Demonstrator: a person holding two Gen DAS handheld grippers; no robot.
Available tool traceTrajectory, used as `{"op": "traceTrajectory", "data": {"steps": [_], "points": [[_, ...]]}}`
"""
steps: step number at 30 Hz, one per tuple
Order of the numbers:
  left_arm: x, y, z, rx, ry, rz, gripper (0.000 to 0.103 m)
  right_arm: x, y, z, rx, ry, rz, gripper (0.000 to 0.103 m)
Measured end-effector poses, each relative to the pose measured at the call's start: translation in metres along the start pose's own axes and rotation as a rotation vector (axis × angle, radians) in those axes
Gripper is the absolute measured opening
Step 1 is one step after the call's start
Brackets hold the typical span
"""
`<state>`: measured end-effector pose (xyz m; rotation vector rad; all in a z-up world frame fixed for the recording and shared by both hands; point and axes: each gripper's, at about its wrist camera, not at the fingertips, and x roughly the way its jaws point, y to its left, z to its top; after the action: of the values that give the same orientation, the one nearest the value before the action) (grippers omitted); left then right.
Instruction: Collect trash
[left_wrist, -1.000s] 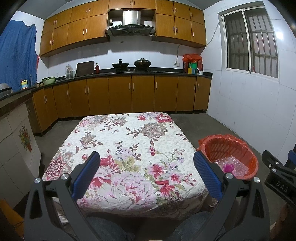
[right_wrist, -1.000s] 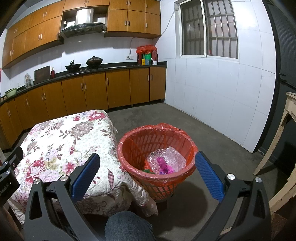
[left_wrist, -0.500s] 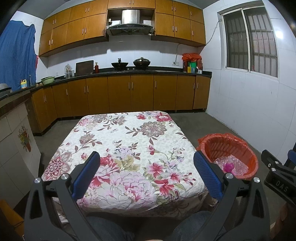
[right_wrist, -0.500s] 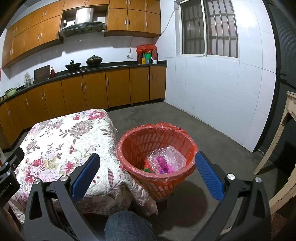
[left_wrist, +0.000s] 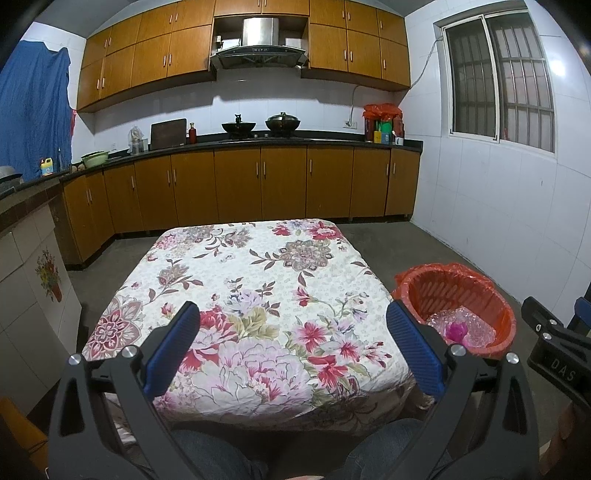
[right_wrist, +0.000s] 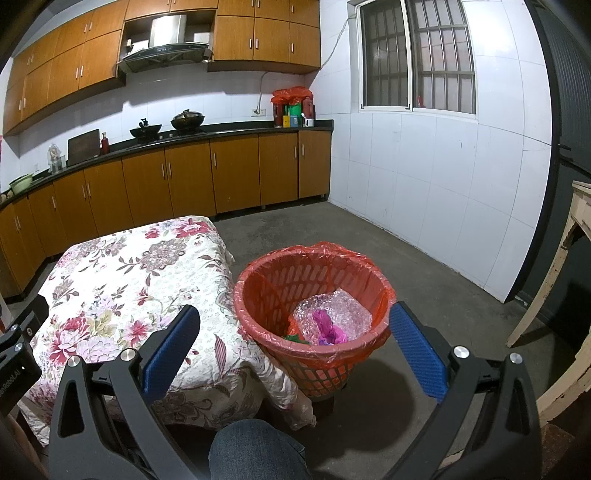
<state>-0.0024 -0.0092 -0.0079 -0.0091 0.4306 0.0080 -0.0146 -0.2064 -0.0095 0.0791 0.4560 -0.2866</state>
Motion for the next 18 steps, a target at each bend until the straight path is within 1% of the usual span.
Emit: {"op": "traceTrajectory", "data": {"steps": [18], "points": [[0.0014,-0.0005,-0.0028,-0.001,0.007,-0.001,0.099,0.0002,-0.0012,-0.0013,0.001,0.005,0.001,0.101]]}}
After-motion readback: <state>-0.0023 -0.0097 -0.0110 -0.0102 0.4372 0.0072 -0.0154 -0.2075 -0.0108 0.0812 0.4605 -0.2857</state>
